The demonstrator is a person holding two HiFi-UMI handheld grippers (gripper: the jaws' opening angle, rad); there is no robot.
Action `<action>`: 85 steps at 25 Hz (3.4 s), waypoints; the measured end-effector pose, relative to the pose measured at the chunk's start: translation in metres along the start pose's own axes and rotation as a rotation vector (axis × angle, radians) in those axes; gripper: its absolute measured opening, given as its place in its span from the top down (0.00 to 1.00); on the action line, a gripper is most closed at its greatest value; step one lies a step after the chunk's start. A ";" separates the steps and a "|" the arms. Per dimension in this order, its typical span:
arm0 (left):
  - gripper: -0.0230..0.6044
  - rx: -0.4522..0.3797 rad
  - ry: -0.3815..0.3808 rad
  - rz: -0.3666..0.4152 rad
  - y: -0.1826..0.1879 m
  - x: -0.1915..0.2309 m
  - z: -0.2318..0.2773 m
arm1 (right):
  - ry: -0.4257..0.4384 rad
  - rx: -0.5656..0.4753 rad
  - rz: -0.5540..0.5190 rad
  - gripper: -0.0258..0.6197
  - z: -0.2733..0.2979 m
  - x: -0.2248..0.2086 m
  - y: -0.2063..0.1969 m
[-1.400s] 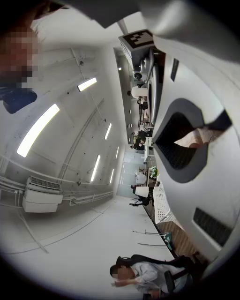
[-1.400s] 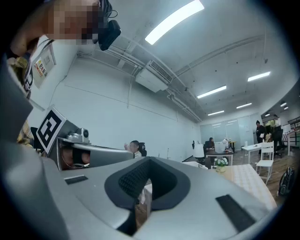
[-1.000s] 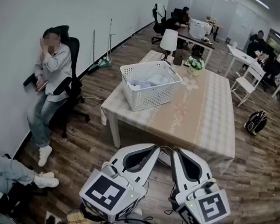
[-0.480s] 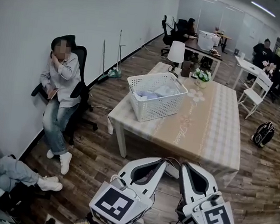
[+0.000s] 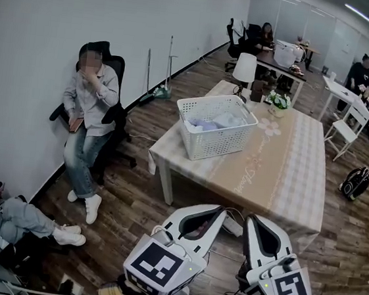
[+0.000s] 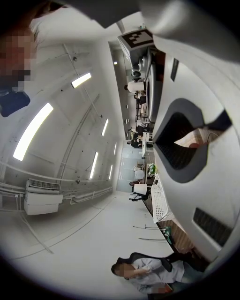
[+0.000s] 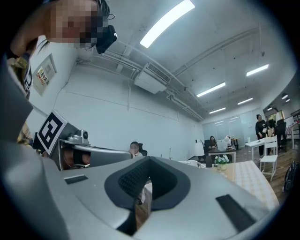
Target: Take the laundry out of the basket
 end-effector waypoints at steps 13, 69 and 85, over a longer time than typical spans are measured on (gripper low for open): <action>0.94 0.004 0.004 -0.015 0.001 0.095 0.050 | 0.017 0.032 -0.002 0.97 0.104 -0.022 -0.013; 0.94 0.098 0.111 -0.056 0.004 0.439 0.312 | 0.099 0.128 -0.012 0.97 0.495 -0.210 -0.043; 0.94 0.117 0.012 -0.034 0.010 0.496 0.339 | 0.026 0.161 -0.021 0.97 0.542 -0.209 -0.050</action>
Point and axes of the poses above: the fingertips, and each gripper's own axes: z forward along the fingers, x to its left, y out of its top, the point moved 1 cm from there along -z, backward along the fingers, and after that the axes turned 13 degrees about -y, right-handed, at the moved point
